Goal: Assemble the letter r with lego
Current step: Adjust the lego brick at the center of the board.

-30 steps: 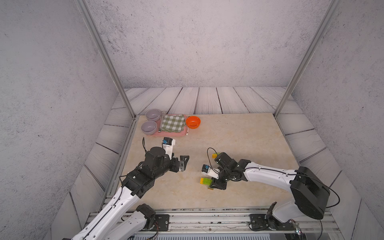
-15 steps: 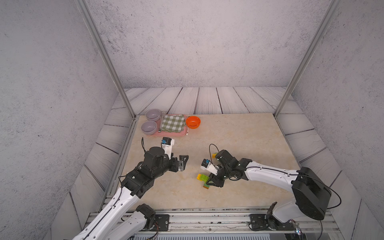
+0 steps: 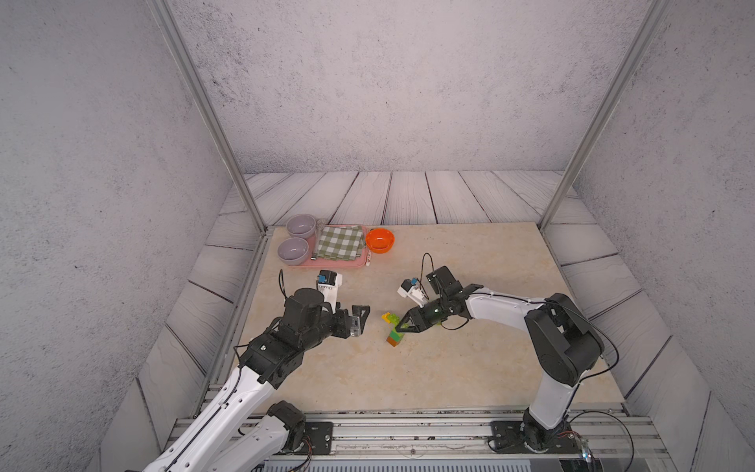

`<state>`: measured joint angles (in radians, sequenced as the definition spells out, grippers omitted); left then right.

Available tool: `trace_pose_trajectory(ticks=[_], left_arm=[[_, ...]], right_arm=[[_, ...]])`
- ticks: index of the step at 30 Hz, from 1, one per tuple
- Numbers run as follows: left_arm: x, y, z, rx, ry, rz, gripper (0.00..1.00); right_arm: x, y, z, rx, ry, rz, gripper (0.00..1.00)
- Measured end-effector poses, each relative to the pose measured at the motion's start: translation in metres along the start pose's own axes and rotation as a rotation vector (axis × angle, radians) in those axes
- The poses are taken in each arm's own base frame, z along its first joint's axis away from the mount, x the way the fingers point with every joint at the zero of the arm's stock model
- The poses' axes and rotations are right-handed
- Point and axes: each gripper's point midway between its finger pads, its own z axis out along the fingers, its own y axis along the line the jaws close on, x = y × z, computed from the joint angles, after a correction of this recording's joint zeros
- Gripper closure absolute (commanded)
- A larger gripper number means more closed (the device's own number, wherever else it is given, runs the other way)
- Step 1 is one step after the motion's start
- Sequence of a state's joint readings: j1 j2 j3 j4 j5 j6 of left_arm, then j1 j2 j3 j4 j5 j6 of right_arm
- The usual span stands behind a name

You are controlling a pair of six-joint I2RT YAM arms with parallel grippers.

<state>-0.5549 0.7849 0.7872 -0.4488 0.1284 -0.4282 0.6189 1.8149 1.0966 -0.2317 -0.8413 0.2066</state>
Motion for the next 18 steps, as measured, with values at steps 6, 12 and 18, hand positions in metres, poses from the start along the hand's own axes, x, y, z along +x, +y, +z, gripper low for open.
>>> trace_pose_trajectory(ticks=[6, 12, 18], left_arm=[[0.000, 0.002, 0.000, -0.005, 0.003, -0.006, 0.05], [0.001, 0.002, 0.000, -0.005, 0.004, -0.007, 0.05], [0.001, 0.003, 0.000, -0.008, 0.007, -0.009, 0.05]], right_arm=[[0.007, -0.011, 0.013, -0.028, 0.058, 0.065, 0.60], [0.017, -0.017, 0.016, -0.020, 0.093, 0.102, 0.50], [0.021, -0.024, 0.015, 0.016, 0.104, 0.107, 0.39]])
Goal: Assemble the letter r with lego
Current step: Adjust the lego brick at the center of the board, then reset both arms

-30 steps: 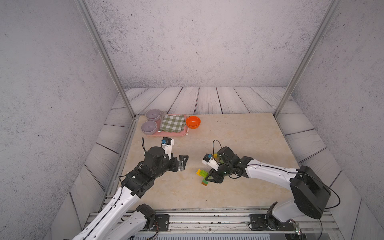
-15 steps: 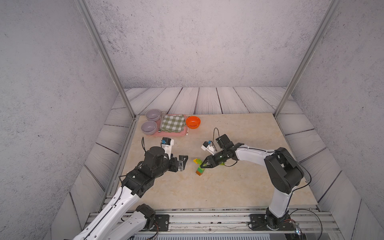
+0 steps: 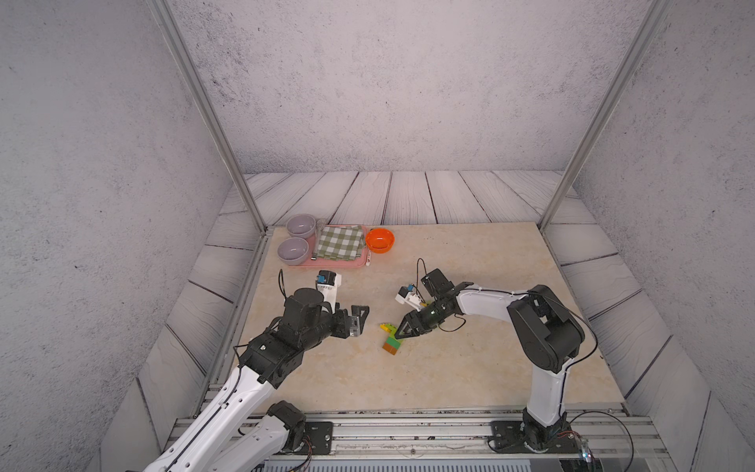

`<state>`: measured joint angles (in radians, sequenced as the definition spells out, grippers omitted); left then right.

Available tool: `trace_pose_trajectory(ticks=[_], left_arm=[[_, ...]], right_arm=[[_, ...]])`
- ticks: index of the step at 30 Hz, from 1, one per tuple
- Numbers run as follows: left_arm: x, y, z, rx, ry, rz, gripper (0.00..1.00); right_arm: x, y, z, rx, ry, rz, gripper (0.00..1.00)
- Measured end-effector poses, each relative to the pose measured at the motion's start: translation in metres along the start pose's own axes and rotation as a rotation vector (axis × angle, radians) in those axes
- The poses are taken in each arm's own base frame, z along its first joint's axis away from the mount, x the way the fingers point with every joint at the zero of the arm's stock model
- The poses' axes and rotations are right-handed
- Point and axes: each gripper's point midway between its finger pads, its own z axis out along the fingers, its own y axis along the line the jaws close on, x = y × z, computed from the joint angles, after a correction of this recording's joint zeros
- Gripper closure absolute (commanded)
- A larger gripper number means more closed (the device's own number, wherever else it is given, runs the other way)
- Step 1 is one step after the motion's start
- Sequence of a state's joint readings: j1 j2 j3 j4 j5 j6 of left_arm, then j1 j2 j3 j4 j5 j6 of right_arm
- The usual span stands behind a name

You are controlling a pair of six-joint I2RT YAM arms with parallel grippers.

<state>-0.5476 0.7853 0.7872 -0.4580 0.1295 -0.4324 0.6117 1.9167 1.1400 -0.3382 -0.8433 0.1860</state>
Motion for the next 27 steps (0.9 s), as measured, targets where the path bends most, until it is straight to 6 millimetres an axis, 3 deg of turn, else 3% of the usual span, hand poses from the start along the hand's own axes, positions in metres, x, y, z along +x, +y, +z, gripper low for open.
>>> trace_pose_trajectory(ticks=[6, 10, 12, 15, 19, 22, 24, 27], left_arm=[[-0.001, 0.003, 0.000, -0.009, -0.002, -0.004, 0.04], [-0.005, 0.010, -0.005, -0.050, -0.032, -0.003, 0.02], [-0.011, 0.015, -0.012, -0.084, -0.071, 0.001, 0.02], [-0.027, 0.026, -0.030, -0.157, -0.171, 0.018, 0.02], [-0.056, 0.030, -0.059, -0.207, -0.356, 0.115, 0.01], [-0.066, 0.040, -0.064, -0.275, -0.459, 0.200, 0.02], [-0.063, 0.053, -0.055, -0.338, -0.470, 0.249, 0.02], [-0.056, 0.080, -0.036, -0.442, -0.428, 0.294, 0.02]], right_arm=[[-0.002, -0.008, -0.007, 0.069, 0.001, 0.001, 0.31], [-0.008, 0.002, -0.034, 0.171, -0.046, -0.051, 0.27], [-0.016, 0.015, -0.059, 0.237, -0.117, -0.104, 0.19], [-0.027, 0.041, -0.110, 0.365, -0.279, -0.192, 0.04], [-0.027, 0.059, -0.187, 0.592, -0.546, -0.252, 0.01], [-0.015, 0.048, -0.232, 0.771, -0.714, -0.237, 0.01], [-0.011, 0.029, -0.253, 0.882, -0.777, -0.207, 0.01], [-0.003, -0.014, -0.278, 1.053, -0.819, -0.131, 0.01]])
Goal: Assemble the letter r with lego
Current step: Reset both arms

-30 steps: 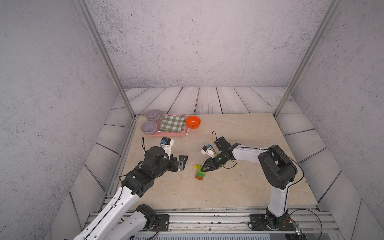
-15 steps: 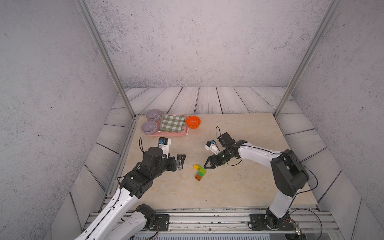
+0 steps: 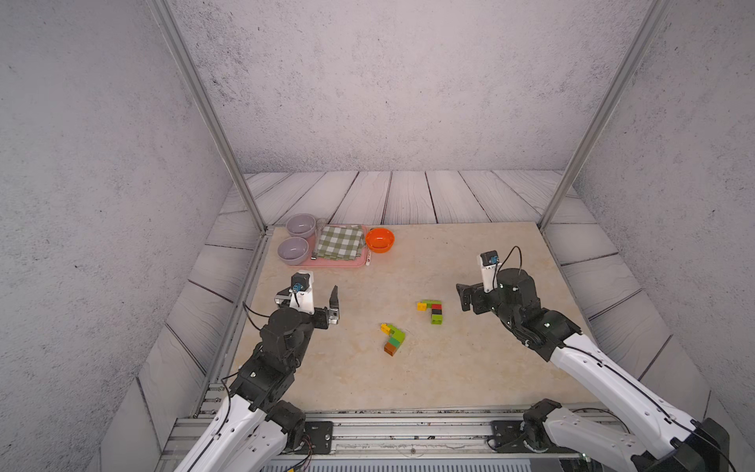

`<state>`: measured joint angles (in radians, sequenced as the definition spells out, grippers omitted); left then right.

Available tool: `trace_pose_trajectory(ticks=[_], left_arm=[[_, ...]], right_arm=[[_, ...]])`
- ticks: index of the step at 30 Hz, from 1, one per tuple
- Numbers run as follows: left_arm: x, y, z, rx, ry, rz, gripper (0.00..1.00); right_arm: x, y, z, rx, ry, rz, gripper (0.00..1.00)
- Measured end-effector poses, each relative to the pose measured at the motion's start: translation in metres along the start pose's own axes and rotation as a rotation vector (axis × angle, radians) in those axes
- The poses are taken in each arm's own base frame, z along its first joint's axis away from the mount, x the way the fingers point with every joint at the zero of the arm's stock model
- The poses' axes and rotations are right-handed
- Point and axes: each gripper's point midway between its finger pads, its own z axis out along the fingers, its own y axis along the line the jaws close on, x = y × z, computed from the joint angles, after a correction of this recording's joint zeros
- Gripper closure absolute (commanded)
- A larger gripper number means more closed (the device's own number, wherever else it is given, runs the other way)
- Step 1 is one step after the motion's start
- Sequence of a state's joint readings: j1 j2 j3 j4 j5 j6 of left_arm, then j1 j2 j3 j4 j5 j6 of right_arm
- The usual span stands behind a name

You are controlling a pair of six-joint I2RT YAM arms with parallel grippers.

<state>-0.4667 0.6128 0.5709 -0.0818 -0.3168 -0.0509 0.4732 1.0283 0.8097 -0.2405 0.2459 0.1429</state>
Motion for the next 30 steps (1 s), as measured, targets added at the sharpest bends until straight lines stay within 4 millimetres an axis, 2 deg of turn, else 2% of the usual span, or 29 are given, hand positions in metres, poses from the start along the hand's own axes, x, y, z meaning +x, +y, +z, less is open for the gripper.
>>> trace_pose_trajectory(ticks=[5, 8, 10, 14, 20, 25, 30], left_arm=[[0.040, 0.037, 0.032, -0.160, 0.097, 0.028, 0.02], [0.072, 0.053, 0.043, -0.219, 0.154, 0.029, 0.02], [0.095, 0.060, 0.047, -0.239, 0.199, 0.034, 0.02], [0.131, 0.065, 0.058, -0.252, 0.282, 0.049, 0.02], [0.156, 0.067, 0.079, -0.242, 0.332, 0.057, 0.02], [0.161, 0.068, 0.096, -0.193, 0.317, 0.044, 0.02], [0.156, 0.079, 0.115, -0.165, 0.269, -0.002, 0.02]], right_arm=[[0.040, -0.084, 0.032, 0.262, 0.099, 0.066, 0.01], [0.060, -0.118, 0.039, 0.352, 0.129, 0.092, 0.01], [0.073, -0.130, 0.042, 0.373, 0.133, 0.098, 0.01], [0.092, -0.137, 0.050, 0.353, 0.120, 0.111, 0.01], [0.096, -0.129, 0.077, 0.272, 0.099, 0.109, 0.01], [0.097, -0.125, 0.097, 0.225, 0.064, 0.104, 0.01], [0.092, -0.126, 0.108, 0.185, 0.007, 0.113, 0.01]])
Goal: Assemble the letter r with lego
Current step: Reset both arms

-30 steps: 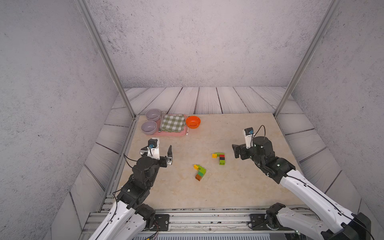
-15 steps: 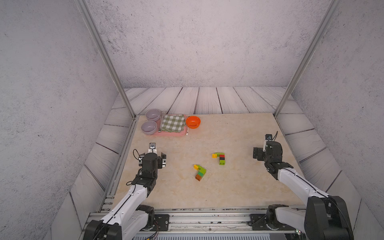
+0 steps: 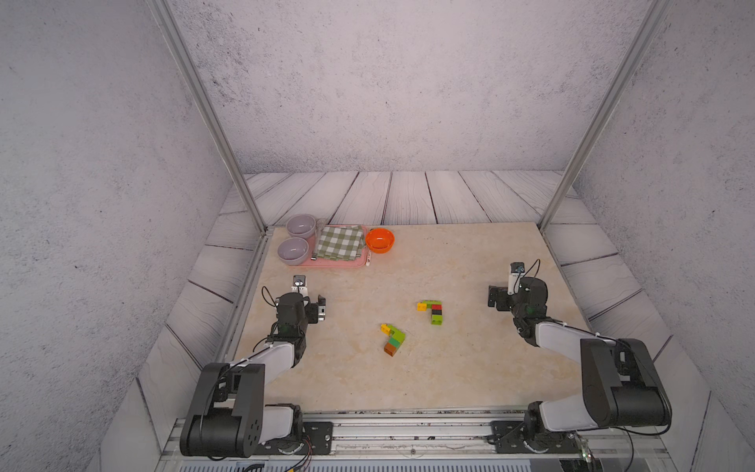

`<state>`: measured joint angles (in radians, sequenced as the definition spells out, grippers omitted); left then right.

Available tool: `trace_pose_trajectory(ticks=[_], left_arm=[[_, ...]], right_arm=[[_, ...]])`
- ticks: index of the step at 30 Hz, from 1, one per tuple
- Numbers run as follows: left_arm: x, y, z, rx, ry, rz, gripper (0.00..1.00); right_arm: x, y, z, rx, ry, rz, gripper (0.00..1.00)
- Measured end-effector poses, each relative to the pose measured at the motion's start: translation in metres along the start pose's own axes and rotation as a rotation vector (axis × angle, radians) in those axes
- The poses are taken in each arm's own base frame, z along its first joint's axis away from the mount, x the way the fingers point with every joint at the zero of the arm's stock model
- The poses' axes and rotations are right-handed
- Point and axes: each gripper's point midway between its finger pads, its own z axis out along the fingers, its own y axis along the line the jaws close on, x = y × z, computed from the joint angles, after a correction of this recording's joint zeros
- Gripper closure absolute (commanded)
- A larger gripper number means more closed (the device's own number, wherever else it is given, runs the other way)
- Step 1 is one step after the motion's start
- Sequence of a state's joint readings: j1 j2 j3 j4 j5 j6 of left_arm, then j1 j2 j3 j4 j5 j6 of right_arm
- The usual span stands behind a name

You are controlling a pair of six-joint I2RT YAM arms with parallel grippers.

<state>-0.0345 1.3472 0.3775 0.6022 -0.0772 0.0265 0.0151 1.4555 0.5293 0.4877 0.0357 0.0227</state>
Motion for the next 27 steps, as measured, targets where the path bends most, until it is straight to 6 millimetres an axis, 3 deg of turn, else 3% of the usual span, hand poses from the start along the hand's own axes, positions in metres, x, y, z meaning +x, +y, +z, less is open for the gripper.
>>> trace_pose_trajectory(ticks=[9, 15, 27], left_arm=[[0.013, -0.005, 0.030, 0.056, 0.015, -0.031, 0.02], [-0.003, 0.001, 0.033, 0.025, -0.019, -0.055, 0.02], [-0.004, 0.005, 0.033, 0.007, -0.018, -0.068, 0.02]], right_arm=[[0.010, -0.001, 0.008, -0.022, -0.034, 0.015, 0.01], [0.007, 0.000, 0.008, -0.026, -0.061, 0.014, 0.01], [0.002, 0.000, 0.007, -0.025, -0.081, 0.014, 0.01]])
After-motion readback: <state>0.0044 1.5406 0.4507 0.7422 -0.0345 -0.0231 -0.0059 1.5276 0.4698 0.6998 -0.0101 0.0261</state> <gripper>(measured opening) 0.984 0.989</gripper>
